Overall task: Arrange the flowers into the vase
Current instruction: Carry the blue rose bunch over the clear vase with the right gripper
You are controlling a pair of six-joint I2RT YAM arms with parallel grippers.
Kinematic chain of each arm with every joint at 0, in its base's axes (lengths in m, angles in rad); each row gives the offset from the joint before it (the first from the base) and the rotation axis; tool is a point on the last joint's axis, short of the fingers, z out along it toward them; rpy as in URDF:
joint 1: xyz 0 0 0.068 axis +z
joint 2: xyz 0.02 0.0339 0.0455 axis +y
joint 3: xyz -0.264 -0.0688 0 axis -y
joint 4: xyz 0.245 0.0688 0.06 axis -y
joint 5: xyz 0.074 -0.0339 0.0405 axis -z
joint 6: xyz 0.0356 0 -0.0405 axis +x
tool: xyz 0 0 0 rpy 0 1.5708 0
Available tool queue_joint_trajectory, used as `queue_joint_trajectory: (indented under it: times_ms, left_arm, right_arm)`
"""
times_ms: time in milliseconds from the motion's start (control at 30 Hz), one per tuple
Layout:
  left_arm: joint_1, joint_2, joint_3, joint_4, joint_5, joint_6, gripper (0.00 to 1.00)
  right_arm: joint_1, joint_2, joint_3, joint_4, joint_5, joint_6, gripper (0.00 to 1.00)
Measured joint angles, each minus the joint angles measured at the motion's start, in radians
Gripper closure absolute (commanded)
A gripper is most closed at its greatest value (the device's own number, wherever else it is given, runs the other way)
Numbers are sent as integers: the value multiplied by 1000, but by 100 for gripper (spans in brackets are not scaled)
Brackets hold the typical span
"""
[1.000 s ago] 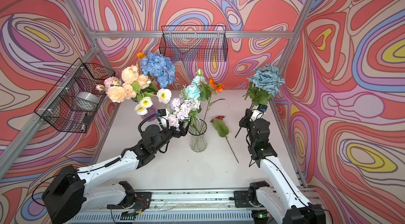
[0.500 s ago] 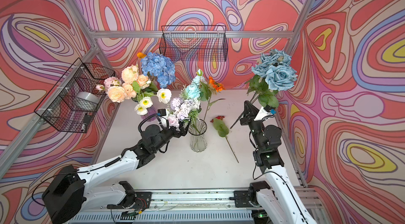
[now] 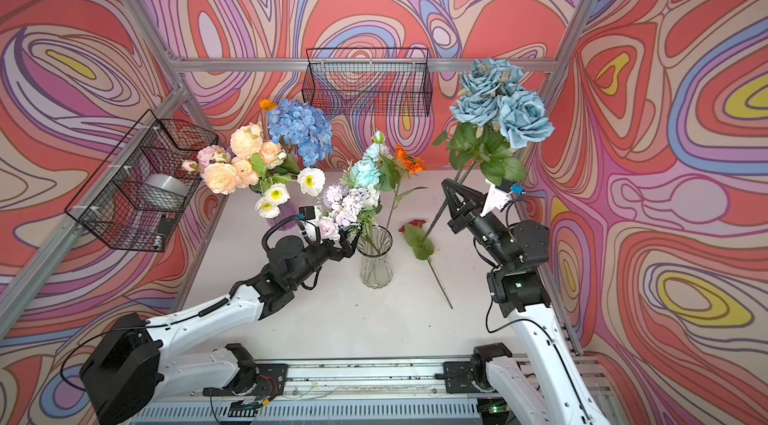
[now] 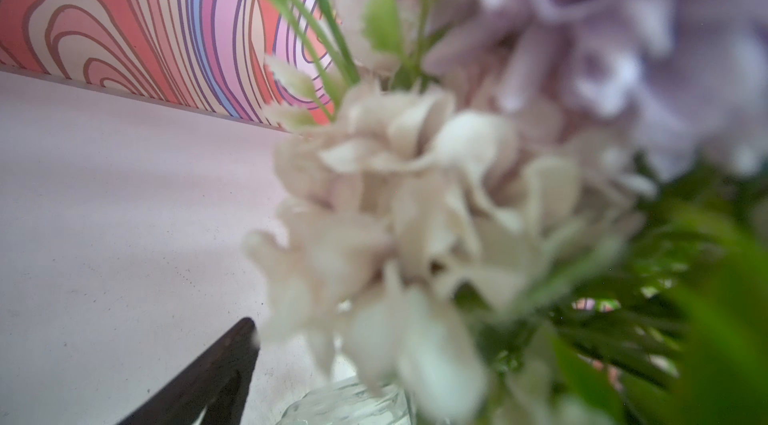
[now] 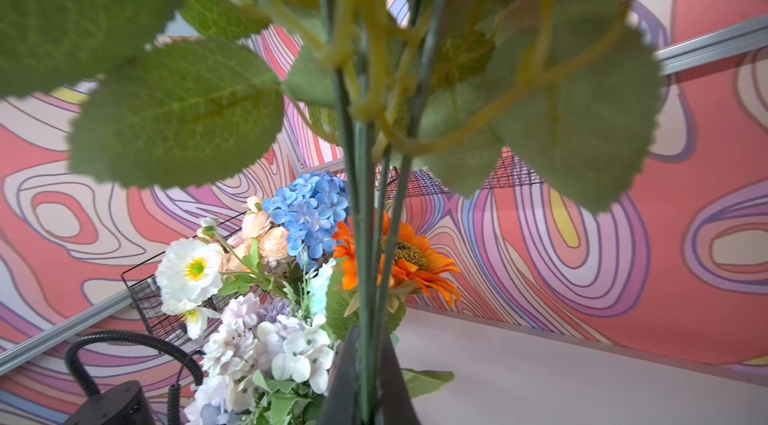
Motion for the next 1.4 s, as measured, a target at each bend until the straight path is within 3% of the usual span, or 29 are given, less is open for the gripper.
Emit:
queue_joint_trajectory:
  times_ms: [233,400,633,833,1100,1400]
  left_arm:
    - [0,0,0,0,0,0,1]
    - [0,0,0,0,0,0,1]
    - [0,0,0,-2,0,0,1]
    - [0,-1,0,-13,0,0,1]
    - [0,-2,0,-19,0,0,1]
    - [0,-2,3,-22,0,0,1]
  right_arm:
    - [21,5,0,74,-66,63,100]
    - [104,57,9,151,-80,59,100]
    - [332,189,31,211,-42,-89,100]
    - [441,280,2,304,32,-237,100]
    - [485,311,-74,418,152,-395,100]
    - [485,315,-141,491,255,-444,100]
